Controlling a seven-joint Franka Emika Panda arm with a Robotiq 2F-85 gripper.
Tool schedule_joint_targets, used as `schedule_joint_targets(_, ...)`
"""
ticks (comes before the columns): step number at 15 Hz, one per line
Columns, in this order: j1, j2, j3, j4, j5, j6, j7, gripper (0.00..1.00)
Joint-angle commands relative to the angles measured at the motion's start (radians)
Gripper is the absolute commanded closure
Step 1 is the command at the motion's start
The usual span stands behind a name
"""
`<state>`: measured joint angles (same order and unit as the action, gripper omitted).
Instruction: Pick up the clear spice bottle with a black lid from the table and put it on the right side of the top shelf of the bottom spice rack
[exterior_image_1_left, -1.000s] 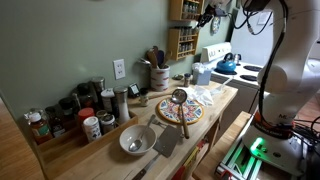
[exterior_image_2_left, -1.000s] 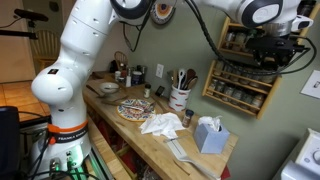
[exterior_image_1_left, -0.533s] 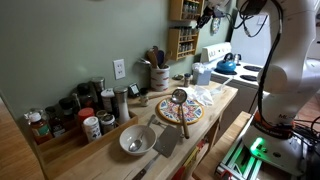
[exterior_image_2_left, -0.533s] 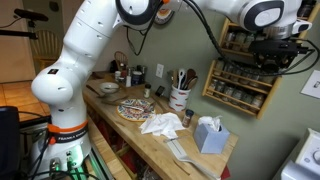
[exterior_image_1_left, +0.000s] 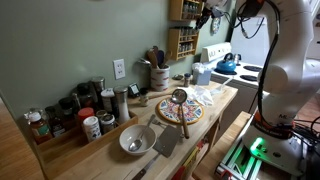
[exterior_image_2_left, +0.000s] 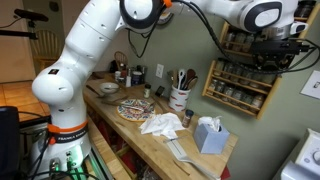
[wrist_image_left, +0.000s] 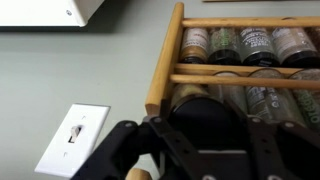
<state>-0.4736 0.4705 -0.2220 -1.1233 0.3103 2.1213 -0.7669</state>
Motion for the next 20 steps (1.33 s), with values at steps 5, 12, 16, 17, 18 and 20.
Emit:
schedule_joint_targets(5, -0.005, 0.018, -0.005, 0.037, -0.015, -0.042, -0.007, 0.00)
schedule_joint_targets(12, -0.009, 0.003, -0.003, 0.020, -0.007, -0.080, -0.009, 0.01)
schedule_joint_targets(16, -0.022, -0.017, -0.011, -0.017, 0.001, -0.124, -0.006, 0.00)
schedule_joint_targets(17, -0.026, -0.019, -0.012, -0.022, 0.004, -0.131, -0.008, 0.00)
schedule_joint_targets(18, -0.030, -0.018, -0.012, -0.024, 0.010, -0.135, -0.006, 0.00)
schedule_joint_targets(20, -0.037, -0.011, -0.009, -0.030, 0.025, -0.113, -0.003, 0.26)
